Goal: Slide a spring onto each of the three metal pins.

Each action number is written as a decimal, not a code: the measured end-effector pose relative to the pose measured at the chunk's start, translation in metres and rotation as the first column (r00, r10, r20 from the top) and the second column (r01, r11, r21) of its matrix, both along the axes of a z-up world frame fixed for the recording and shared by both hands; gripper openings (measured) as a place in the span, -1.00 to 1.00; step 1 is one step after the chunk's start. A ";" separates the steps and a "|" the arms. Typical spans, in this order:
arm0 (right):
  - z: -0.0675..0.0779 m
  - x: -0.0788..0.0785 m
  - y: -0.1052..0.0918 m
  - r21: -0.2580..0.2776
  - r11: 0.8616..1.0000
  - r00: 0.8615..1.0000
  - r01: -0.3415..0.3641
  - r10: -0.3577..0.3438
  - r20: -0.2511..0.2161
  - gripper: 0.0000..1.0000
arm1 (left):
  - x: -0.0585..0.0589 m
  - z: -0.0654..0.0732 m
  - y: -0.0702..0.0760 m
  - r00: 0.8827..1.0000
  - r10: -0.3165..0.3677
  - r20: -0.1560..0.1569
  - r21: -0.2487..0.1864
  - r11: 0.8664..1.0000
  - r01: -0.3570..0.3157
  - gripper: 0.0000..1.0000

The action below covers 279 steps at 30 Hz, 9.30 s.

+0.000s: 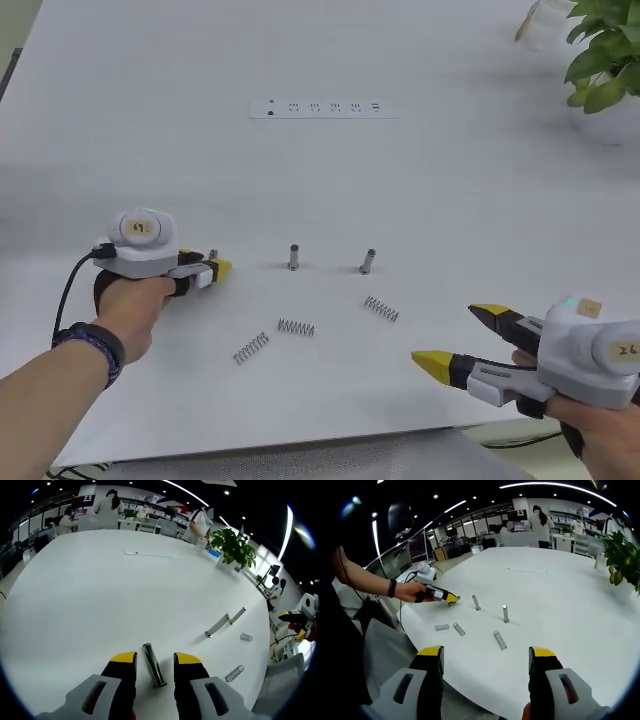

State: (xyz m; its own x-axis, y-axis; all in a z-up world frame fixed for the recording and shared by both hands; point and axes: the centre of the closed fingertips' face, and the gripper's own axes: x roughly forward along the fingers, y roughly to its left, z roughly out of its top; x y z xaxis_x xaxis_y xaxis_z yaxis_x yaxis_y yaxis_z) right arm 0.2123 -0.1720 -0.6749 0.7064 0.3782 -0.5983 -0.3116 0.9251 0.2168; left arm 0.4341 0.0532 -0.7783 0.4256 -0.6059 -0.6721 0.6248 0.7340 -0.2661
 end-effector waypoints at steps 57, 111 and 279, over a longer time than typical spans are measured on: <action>-0.004 0.001 0.001 0.007 1.000 1.000 -0.001 0.001 -0.006 0.35 | 0.006 -0.008 0.002 0.998 -0.063 0.023 0.269 0.962 0.054 -1.00; -0.006 0.000 0.003 0.016 1.000 1.000 0.002 -0.002 -0.003 0.32 | 0.005 0.009 0.000 0.997 -0.048 0.063 0.246 0.969 0.032 -1.00; -0.015 -0.006 0.005 0.047 0.999 1.000 0.008 -0.008 0.000 0.31 | -0.045 0.025 0.027 0.988 -0.129 0.086 0.198 0.974 0.110 -0.69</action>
State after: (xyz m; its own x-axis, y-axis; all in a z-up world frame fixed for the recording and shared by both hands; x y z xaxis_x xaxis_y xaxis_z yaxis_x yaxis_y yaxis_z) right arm 0.2059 -0.1674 -0.6896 0.7096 0.4003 -0.5799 -0.3045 0.9164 0.2599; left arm 0.3888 0.0806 -0.7530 0.4271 -0.5198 -0.7398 0.7271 0.6838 -0.0607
